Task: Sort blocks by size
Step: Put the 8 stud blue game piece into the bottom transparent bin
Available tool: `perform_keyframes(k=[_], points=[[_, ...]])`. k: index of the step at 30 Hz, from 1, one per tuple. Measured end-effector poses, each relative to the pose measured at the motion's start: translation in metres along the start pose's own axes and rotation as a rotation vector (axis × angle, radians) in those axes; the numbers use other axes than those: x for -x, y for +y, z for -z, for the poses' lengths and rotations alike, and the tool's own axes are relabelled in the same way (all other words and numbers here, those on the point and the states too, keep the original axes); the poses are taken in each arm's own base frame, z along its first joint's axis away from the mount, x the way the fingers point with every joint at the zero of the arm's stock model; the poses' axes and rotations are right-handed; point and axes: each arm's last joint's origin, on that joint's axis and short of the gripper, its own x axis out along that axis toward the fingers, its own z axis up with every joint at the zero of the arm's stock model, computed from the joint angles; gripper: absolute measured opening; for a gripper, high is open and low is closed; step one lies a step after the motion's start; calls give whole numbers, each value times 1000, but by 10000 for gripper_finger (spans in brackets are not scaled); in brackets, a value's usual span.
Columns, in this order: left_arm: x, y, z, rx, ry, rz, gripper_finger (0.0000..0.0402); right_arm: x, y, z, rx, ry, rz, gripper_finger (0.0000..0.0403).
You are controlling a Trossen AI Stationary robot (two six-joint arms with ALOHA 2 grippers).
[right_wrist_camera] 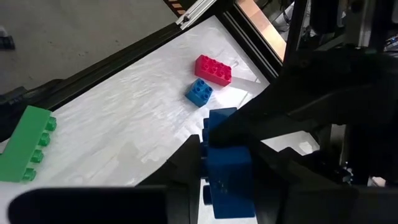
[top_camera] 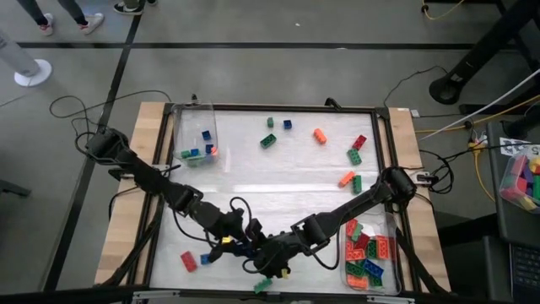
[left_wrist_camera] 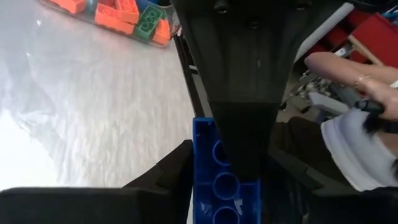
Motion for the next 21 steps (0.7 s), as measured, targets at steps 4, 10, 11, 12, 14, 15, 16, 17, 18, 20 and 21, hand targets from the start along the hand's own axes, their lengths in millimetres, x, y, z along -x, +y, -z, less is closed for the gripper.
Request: perform_keyframes(k=[4, 10, 11, 12, 14, 15, 16, 17, 18, 20, 21], points=[[0, 0, 0, 43, 7, 16, 160, 0, 0, 0, -9, -4, 0, 100], [0, 1, -1, 56, 10, 21, 203, 0, 3, 0, -59, -22, -74, 101], [0, 2, -2, 56, 10, 19, 208, 0, 3, 1, -68, -15, -78, 98], [0, 3, -2, 54, 13, 17, 213, 0, 4, 2, -79, -3, -84, 97], [0, 6, -2, 33, 29, 21, 218, 0, 6, 5, -108, 37, -106, 97], [0, 7, -2, 28, 41, 24, 219, 1, 8, 8, -127, 67, -120, 98], [1, 8, -1, 18, 60, 29, 220, 1, 9, 11, -150, 102, -135, 101], [1, 9, 0, 11, 83, 31, 221, 4, 10, 13, -174, 151, -155, 103], [1, 11, 2, 5, 108, 27, 221, 9, 11, 13, -202, 195, -177, 105], [1, 14, 6, -2, 153, 8, 221, 18, 11, 11, -257, 274, -203, 105], [2, 15, 7, -6, 171, -3, 221, 24, 12, 9, -277, 305, -215, 104]])
